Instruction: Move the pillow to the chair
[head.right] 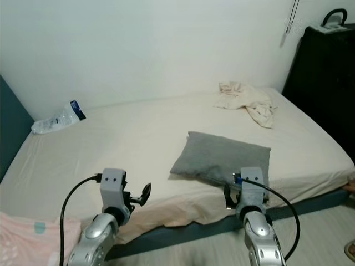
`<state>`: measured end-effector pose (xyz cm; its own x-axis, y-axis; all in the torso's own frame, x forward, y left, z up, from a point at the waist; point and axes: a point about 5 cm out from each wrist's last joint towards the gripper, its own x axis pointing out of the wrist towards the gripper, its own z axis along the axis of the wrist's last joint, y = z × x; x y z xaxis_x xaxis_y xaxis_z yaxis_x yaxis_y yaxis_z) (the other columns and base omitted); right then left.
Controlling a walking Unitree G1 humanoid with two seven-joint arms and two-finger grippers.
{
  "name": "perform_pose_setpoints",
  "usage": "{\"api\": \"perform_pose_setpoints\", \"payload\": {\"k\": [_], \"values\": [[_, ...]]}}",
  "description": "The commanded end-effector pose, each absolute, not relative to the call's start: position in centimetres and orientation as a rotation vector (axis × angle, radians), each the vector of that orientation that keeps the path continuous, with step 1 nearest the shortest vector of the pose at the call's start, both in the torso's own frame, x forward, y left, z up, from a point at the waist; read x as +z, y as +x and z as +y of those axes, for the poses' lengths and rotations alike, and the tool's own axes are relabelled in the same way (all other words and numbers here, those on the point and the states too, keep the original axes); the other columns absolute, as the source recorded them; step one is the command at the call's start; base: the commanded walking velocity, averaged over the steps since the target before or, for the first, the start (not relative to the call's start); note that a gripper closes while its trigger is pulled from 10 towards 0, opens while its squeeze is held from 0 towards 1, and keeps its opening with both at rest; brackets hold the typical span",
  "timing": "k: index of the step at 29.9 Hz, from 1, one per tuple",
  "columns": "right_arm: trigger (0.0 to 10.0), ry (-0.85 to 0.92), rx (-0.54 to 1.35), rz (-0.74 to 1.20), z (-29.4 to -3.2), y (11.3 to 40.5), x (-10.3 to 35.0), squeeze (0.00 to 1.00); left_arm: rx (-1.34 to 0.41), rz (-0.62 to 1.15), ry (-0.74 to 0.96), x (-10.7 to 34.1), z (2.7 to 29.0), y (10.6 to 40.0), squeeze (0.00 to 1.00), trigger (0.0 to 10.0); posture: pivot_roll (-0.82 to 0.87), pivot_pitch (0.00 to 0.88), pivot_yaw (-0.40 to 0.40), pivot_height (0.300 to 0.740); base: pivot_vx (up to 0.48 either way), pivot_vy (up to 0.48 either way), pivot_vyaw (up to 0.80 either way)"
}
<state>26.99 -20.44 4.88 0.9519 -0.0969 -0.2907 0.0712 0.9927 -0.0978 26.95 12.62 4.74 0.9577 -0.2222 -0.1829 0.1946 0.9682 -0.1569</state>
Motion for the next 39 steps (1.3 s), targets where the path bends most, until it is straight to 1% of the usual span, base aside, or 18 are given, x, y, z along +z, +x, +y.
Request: {"api": "perform_pose_setpoints", "payload": {"k": [1, 10, 16, 39], "values": [[10.0, -0.086, -0.076, 0.296, -20.01, 26.90, 4.80, 0.00, -0.210, 0.213, -0.124, 4.67, 12.92, 26.91, 0.00, 10.0, -0.13, 0.015, 0.046, 0.740, 0.000, -0.326, 0.00], [10.0, -0.087, -0.068, 0.296, -19.84, 27.03, 4.78, 0.00, -0.212, 0.213, -0.121, 4.75, 12.91, 27.07, 0.00, 10.0, -0.13, 0.009, 0.045, 0.740, 0.000, -0.307, 0.00], [10.0, -0.088, -0.064, 0.295, -19.81, 27.07, 4.81, 0.00, -0.191, 0.215, -0.133, 4.73, 12.99, 27.20, 0.00, 10.0, -0.13, 0.006, 0.044, 0.740, 0.000, 0.000, 0.00], [10.0, -0.080, -0.064, 0.300, -19.62, 26.82, 4.60, 0.00, -0.200, 0.216, -0.128, 4.70, 12.87, 27.05, 0.00, 10.0, -0.13, 0.017, 0.050, 0.740, 0.000, 0.000, 0.00]]}}
